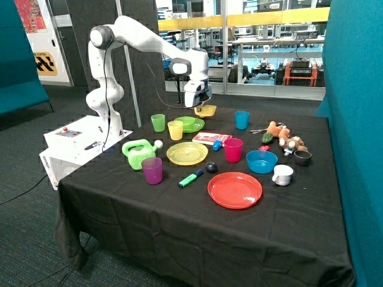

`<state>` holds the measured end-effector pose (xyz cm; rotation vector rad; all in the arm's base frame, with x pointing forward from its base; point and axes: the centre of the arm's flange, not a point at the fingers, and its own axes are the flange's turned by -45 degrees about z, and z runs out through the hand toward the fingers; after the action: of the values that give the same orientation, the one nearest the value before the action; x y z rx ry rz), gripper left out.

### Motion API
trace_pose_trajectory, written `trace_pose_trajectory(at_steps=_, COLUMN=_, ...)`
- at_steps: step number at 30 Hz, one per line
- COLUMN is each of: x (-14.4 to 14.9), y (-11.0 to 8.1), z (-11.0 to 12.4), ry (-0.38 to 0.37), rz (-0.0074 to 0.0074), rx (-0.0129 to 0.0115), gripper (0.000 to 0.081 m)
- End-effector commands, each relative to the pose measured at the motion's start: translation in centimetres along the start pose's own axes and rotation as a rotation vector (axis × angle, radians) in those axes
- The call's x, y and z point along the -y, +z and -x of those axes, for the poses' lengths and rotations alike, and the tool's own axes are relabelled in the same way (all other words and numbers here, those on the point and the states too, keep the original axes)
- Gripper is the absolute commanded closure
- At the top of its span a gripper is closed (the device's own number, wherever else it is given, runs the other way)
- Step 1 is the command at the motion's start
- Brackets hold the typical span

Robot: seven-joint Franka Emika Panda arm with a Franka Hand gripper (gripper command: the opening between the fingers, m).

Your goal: Place the bowls on the appropriate plate

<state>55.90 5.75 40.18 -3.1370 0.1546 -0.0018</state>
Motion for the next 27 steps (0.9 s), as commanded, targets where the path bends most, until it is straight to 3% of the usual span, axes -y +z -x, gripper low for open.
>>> trace_pose_trajectory(at_steps=1, x=-4.5, y=-1.2, z=0.0, ry=0.042, rz=0.0008, rx=0.0011, gripper=0.0808)
trace_pose_trajectory(at_steps=16, x=-10.5, y=-1.4, z=-1.5, ry=0.083, rz=0.0009, rx=0.0011, gripper=0.0808)
trace_pose_trajectory(at_steps=27, x=-13.5, y=0.0, z=-0.9, ry=0.107, rz=0.0009, rx=0.0011, gripper=0.0808)
